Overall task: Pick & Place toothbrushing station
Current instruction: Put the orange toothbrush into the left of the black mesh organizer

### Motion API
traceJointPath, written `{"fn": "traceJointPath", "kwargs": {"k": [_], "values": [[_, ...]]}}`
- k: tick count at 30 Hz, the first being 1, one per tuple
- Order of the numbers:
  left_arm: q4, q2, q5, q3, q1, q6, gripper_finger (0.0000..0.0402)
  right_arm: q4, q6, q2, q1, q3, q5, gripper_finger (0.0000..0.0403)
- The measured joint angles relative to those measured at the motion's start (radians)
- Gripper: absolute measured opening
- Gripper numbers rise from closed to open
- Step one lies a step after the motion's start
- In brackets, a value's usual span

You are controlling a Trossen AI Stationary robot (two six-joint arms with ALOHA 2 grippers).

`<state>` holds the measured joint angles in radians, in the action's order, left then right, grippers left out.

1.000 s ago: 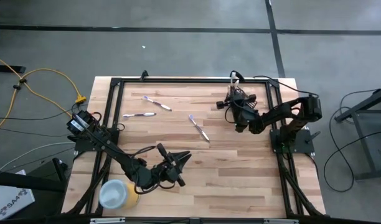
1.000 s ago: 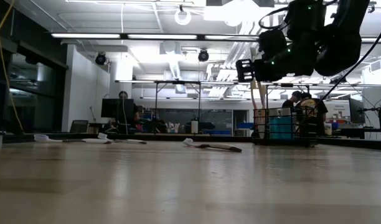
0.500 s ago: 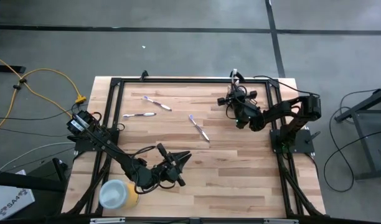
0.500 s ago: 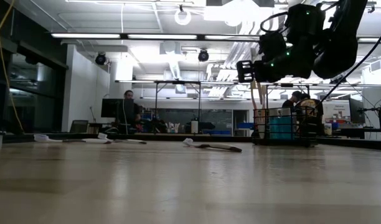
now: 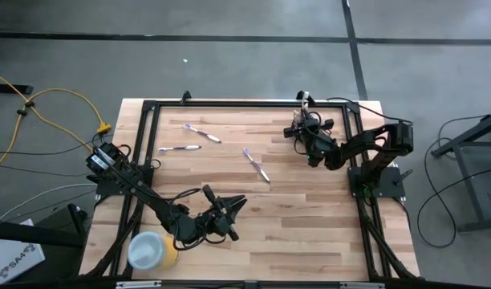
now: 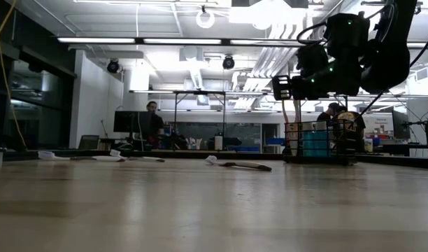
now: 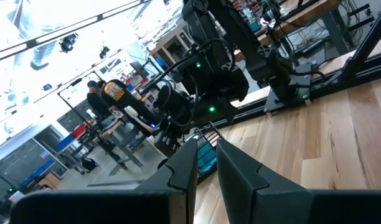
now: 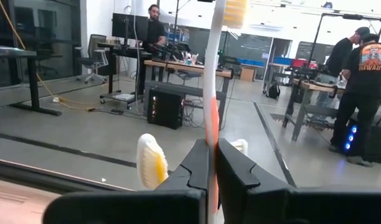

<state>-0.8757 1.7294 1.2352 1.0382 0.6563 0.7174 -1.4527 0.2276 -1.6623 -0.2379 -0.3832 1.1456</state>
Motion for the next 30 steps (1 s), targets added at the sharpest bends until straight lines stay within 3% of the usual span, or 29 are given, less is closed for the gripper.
{"fn": "traceJointPath", "kwargs": {"k": [12, 19, 25, 30], "values": [[0.000, 0.000, -0.033, 0.000, -0.013, -0.014, 0.0052, 0.032, -0.066, -0.001, -0.014, 0.001, -0.051, 0.0003], [0.000, 0.000, -0.033, 0.000, -0.013, -0.014, 0.0052, 0.044, -0.174, -0.084, -0.013, 0.002, -0.034, 0.0003], [0.000, 0.000, -0.032, 0.000, -0.013, -0.014, 0.0052, 0.021, -0.184, -0.142, -0.002, 0.002, 0.007, 0.0004], [-0.001, 0.000, -0.031, 0.000, -0.014, -0.014, 0.0052, 0.020, -0.185, -0.144, -0.002, 0.002, -0.025, 0.0017]]}}
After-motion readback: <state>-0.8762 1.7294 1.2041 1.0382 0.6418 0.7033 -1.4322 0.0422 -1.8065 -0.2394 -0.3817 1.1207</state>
